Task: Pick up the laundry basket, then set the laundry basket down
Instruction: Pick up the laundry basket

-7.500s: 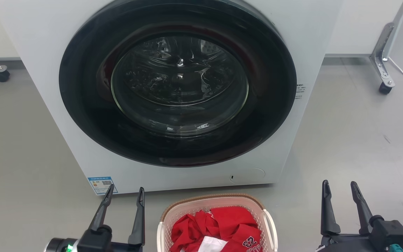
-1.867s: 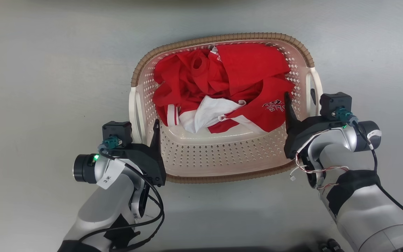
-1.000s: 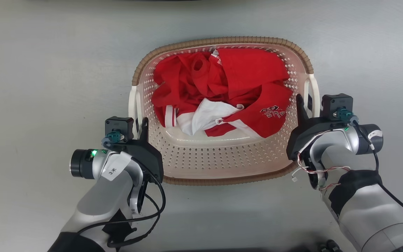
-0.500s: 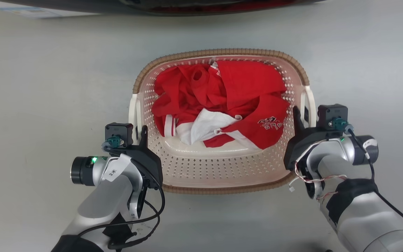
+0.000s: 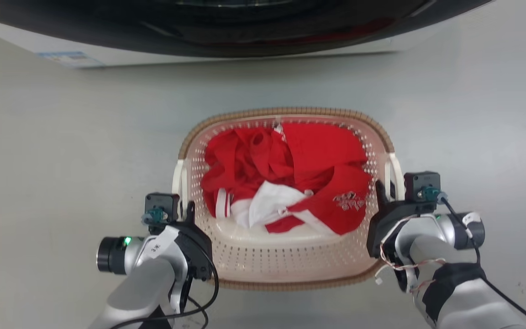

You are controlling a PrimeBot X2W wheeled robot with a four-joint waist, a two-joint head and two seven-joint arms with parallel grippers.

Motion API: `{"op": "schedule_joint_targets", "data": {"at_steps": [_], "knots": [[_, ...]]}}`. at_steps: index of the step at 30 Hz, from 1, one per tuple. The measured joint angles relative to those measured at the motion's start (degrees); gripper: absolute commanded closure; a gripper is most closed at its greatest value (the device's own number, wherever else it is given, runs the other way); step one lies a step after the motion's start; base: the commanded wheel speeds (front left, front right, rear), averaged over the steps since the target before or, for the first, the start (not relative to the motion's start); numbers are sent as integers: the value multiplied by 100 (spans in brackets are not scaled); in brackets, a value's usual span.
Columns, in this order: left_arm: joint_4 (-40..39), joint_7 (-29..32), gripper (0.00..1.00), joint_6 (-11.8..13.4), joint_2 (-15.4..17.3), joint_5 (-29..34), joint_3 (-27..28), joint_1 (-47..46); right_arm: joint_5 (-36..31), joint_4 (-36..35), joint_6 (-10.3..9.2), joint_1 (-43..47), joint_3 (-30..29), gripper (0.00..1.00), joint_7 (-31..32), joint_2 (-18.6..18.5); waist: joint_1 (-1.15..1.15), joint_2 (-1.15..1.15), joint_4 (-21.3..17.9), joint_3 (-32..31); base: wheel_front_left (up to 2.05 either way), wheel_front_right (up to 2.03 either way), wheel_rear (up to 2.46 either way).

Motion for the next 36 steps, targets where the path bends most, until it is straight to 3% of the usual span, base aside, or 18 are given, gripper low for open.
{"op": "schedule_joint_targets", "data": {"at_steps": [36], "knots": [[397,1105,100,-207,-37,-623,-809,1795,1348,-135,-36,2148,906,100,1050,68,0,-1,228,-3036,0,0,0]]}}
